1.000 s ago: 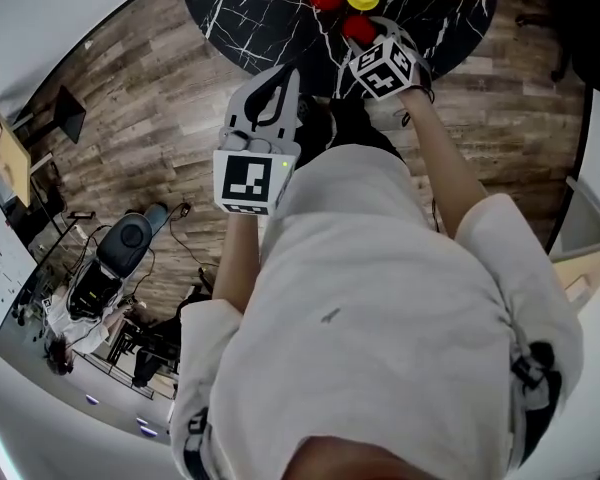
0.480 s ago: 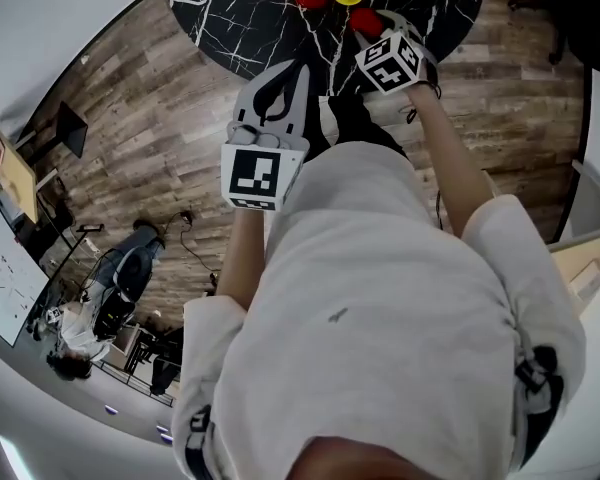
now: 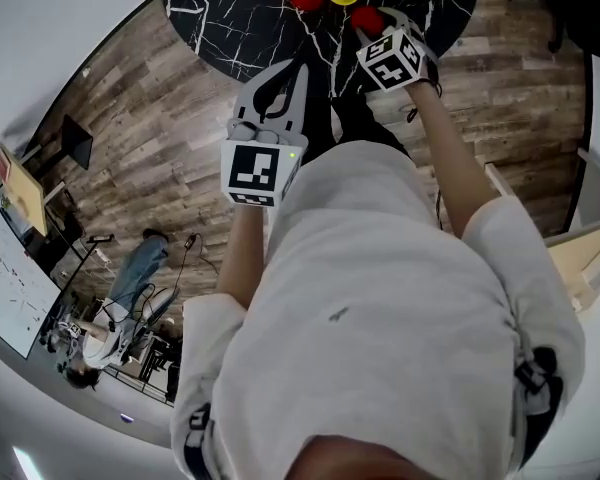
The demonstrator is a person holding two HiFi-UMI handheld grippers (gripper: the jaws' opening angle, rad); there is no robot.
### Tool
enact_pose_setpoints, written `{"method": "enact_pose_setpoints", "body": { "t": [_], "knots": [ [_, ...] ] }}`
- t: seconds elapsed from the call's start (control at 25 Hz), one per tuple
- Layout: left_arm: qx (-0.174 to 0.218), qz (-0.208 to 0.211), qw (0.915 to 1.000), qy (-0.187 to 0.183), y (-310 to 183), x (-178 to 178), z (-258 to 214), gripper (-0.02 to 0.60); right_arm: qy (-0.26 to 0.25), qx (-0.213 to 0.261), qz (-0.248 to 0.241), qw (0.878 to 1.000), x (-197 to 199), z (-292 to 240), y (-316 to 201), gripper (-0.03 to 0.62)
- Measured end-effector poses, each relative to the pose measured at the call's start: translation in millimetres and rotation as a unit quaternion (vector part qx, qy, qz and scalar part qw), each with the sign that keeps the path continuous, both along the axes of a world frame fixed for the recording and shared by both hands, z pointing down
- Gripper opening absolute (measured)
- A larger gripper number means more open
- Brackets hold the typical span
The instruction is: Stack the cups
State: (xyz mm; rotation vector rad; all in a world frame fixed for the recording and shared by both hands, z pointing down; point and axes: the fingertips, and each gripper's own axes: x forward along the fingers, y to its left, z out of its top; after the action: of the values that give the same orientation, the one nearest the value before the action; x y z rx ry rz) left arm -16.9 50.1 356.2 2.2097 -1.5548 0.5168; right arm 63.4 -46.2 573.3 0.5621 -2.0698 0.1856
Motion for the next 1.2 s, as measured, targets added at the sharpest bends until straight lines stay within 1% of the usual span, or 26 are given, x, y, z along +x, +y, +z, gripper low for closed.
{"method": "enact_pose_setpoints", "body": {
  "t": [0.2,0.48,0.92,1.2],
  "knots": [
    [-0.003,0.012,0.9999,0.006,-5.5,-2.3,2.6,0.006,-0.005,-0.002,0.018,1.0,3.3,-2.5,-0.2,0.242],
    [-0.011,0.031,0.9994,0.014,-17.7,-6.0,9.9,0.006,-0.018,-0.005,0.054,0.998,12.5,-17.6,-1.2,0.242],
    [-0.035,0.066,0.9965,0.037,-46.8,-15.5,40.5,0.006,-0.043,-0.007,0.115,0.992,22.7,-46.6,2.1,0.24],
    [-0.042,0.068,0.996,0.039,-68.1,-25.2,60.2,0.006,-0.054,-0.007,0.134,0.99,23.5,-59.3,7.1,0.239]
  ]
}}
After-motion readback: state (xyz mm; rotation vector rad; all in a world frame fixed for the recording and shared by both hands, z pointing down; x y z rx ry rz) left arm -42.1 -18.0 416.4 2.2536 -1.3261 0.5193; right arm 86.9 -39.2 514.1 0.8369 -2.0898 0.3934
